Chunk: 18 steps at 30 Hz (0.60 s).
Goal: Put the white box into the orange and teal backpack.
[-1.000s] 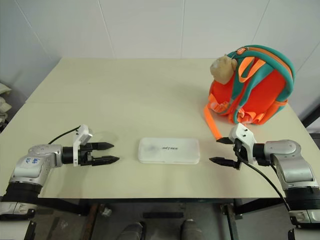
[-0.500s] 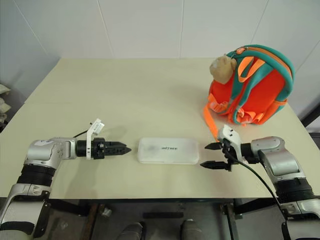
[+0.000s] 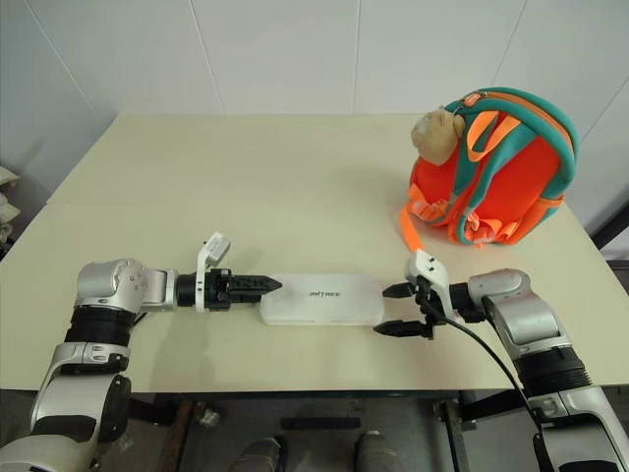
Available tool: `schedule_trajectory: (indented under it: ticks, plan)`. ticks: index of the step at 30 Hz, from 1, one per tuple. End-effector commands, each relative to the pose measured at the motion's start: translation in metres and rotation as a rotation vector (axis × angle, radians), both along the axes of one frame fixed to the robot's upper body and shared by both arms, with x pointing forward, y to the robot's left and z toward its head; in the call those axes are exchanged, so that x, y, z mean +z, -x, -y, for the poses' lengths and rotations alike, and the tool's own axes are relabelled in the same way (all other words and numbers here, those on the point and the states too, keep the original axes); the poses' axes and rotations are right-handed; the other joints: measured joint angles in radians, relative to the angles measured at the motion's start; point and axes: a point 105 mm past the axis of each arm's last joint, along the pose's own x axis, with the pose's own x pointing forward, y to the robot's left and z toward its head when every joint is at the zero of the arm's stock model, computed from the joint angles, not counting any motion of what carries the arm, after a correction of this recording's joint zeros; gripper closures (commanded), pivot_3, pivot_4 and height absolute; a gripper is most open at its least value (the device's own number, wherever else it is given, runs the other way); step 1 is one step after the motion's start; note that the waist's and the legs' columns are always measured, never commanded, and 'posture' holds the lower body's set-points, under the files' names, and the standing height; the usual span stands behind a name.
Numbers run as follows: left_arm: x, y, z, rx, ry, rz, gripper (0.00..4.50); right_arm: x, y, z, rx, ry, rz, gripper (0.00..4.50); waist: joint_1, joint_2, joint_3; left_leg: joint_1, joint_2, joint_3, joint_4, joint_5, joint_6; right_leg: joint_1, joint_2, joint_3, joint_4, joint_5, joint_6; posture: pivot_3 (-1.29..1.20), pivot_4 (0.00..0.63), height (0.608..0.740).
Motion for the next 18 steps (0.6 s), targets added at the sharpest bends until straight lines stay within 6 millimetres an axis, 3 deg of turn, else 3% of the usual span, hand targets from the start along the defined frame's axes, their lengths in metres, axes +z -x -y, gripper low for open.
schedule_trajectory:
  ticks: [1,11,14,18]
  plan:
    - [-0.010,0.010,0.004,-0.031,-0.022,-0.070,0.04,0.009,0.001,-0.009,0.037,-0.020,0.050,0.00,0.001,0.000,0.000,0.000,0.000,0.000,0.000,0.000,0.000,0.000,0.000,0.000,0.000,0.000,0.000,0.00,0.150,0.740]
    - [-0.007,-0.004,0.021,0.011,0.061,-0.066,0.04,0.009,0.001,-0.014,0.037,-0.039,0.065,0.00,0.006,0.000,0.000,0.000,-0.001,0.000,0.001,0.000,-0.001,0.001,0.000,0.000,0.000,0.000,0.000,0.00,0.150,0.740]
    - [-0.006,-0.003,0.022,0.013,0.077,-0.071,0.57,0.008,0.002,-0.011,0.026,-0.039,0.066,0.00,0.004,0.000,0.000,0.000,0.000,0.000,0.001,0.000,-0.001,0.001,0.000,0.000,0.000,0.000,0.000,0.00,0.150,0.740]
    - [-0.006,0.003,0.021,-0.011,0.079,-0.085,1.75,0.006,0.004,-0.008,0.020,-0.034,0.069,0.00,0.002,0.000,0.000,0.000,0.000,0.000,0.001,0.000,-0.001,0.000,0.000,0.000,0.000,0.000,0.000,0.00,0.150,0.740]
